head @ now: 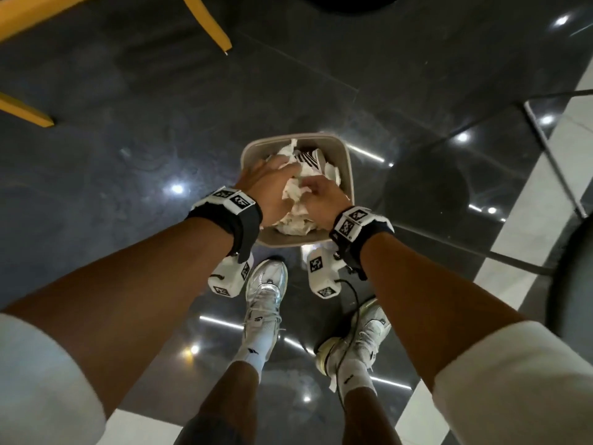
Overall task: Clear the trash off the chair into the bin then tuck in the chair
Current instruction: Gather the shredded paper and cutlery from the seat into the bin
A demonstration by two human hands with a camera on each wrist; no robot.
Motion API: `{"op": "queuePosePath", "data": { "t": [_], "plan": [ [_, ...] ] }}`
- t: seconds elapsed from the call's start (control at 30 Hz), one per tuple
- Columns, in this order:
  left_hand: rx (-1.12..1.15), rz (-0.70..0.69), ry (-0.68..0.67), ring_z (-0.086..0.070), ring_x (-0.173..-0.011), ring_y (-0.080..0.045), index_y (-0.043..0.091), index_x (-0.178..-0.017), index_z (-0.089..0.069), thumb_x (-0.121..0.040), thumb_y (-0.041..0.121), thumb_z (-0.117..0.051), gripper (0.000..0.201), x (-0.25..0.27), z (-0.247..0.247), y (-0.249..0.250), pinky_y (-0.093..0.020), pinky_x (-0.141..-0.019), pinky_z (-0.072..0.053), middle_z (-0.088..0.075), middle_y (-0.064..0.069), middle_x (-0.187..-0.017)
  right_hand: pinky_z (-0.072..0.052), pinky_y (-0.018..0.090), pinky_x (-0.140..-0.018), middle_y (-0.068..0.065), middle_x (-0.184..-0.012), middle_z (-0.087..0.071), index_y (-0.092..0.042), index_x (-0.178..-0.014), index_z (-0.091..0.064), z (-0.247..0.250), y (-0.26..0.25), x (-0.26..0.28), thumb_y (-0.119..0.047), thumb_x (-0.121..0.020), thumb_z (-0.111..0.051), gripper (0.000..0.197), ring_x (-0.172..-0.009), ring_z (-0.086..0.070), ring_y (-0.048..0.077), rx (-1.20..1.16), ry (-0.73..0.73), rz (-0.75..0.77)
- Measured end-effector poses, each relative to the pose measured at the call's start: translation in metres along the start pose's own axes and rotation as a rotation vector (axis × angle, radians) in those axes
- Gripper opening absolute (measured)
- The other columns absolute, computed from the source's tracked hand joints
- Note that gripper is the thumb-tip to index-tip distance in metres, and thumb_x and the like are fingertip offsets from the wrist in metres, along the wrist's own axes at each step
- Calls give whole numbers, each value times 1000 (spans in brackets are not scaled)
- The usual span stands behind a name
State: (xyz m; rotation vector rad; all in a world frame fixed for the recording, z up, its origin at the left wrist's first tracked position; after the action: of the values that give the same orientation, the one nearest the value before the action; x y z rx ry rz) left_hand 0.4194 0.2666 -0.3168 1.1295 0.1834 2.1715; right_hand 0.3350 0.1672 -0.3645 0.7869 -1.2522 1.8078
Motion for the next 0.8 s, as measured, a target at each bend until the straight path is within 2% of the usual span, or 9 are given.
{"op": "queuePosePath", "data": {
  "t": [0.07, 0.17, 0.23, 0.3, 0.4, 0.47, 0.57, 0.63, 0.8],
  "plan": [
    [17, -7, 99, -34, -138, -30, 25, -146, -36, -83, 27, -70, 72, 5, 9, -1, -43, -106, -42, -27, 0, -155, -45, 39, -106, 7, -139, -56, -22, -139, -47, -13, 2, 2, -20, -90, -52, 49, -124, -55, 26, 247, -103, 57],
    [-126, 65, 211, -45, -126, -35, 14, -134, -44, -83, 22, -70, 58, 12, 16, -2, -46, -91, -51, -37, -11, -142, -39, 43, -112, 11, -146, -47, -18, -144, -41, -23, 1, 7, -21, -95, -49, 49, -133, -47, 32, 515, -155, 107],
    [-116, 145, 193, -58, -112, -39, 11, -130, -44, -88, 22, -65, 48, 14, 15, -3, -45, -81, -53, -51, -16, -132, -40, 45, -111, 11, -145, -48, -19, -144, -42, -24, 0, 11, -25, -98, -46, 46, -133, -47, 34, 633, -146, 117],
    [-74, 205, 146, -63, -103, -42, 10, -124, -47, -93, 22, -60, 36, 15, 9, -6, -44, -78, -53, -61, -19, -121, -43, 48, -107, 11, -142, -47, -24, -138, -47, -20, 0, 16, -28, -97, -47, 41, -130, -47, 36, 716, -112, 93],
    [16, 239, 60, -62, -104, -40, 9, -120, -53, -96, 21, -53, 27, 12, -8, -9, -40, -80, -52, -60, -18, -122, -48, 45, -103, 11, -130, -53, -17, -127, -57, -8, -5, 20, -21, -94, -51, 33, -123, -53, 36, 801, 6, 98],
    [51, 231, -74, -60, -110, -36, 12, -124, -53, -96, 22, -51, 30, 10, -25, -5, -42, -90, -52, -58, -13, -128, -48, 39, -104, 12, -132, -57, -9, -127, -58, -8, -2, 20, -17, -97, -52, 32, -124, -56, 31, 784, 18, 116],
    [81, 211, -212, -49, -129, -33, 15, -144, -40, -97, 19, -49, 48, 14, -40, 4, -40, -106, -43, -46, -14, -148, -47, 37, -105, 10, -135, -57, -11, -130, -55, -12, 8, 23, -15, -93, -59, 37, -125, -55, 29, 621, -34, 124],
    [119, 206, -189, -45, -135, -34, 18, -153, -28, -96, 15, -49, 60, 21, -40, 7, -40, -109, -41, -40, -15, -153, -42, 37, -111, 8, -137, -54, -11, -132, -52, -13, 11, 29, -9, -91, -59, 41, -130, -51, 27, 573, -27, 167],
    [108, 167, -36, -55, -121, -36, 14, -139, -47, -92, 18, -56, 48, 39, -24, 17, -42, -99, -47, -57, -15, -135, -33, 49, -117, -1, -158, -33, -21, -149, -35, -3, 18, 58, -18, -89, -60, 65, -147, -27, 31, 678, 29, 203]
  ]
}}
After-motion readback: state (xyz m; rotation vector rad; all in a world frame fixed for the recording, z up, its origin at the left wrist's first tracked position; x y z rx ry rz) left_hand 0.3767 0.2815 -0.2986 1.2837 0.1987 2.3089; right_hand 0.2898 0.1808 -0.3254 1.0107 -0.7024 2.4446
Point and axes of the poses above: each hand's wrist, its own x-axis away from the middle knuckle, its own z-axis out of the back of the hand, y = z × x, the point moved 7 cm from there along -x, towards the middle knuckle
